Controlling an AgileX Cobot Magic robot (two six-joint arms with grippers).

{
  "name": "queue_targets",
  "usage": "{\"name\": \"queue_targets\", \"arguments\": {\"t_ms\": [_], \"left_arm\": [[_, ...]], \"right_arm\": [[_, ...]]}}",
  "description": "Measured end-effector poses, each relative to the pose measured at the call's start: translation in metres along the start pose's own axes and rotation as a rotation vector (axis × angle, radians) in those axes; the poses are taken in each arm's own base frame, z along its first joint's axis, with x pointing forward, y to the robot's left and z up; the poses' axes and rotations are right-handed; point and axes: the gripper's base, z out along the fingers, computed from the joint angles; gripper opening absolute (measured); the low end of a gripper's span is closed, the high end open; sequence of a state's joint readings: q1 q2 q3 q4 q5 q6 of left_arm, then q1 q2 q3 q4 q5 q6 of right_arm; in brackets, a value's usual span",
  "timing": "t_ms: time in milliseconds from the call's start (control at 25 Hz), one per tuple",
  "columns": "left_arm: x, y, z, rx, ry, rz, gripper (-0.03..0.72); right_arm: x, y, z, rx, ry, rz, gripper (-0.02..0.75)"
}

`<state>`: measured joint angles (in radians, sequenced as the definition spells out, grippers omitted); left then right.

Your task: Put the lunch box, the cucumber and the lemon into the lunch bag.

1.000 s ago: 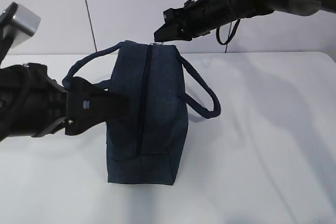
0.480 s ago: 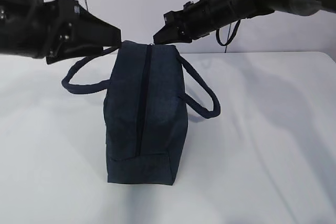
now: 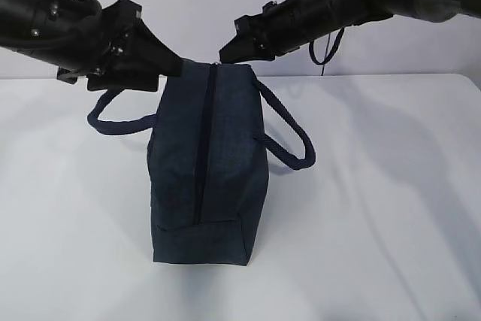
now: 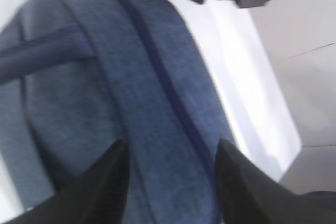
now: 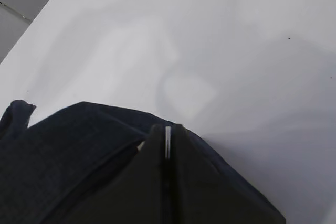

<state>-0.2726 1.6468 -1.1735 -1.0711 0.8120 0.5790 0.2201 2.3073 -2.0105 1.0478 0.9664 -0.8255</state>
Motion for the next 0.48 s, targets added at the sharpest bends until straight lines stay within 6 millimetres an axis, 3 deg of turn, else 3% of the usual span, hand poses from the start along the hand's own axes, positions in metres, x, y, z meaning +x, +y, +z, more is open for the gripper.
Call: {"name": "queue_targets", "arguments": {"t_ms": [480], "left_arm": [[-0.020, 0.017, 0.025, -0.038, 0.048, -0.068, 0.379]], "right_arm": [[-0.006, 0.005, -0.004, -0.011, -0.002, -0.030, -0.013]]}}
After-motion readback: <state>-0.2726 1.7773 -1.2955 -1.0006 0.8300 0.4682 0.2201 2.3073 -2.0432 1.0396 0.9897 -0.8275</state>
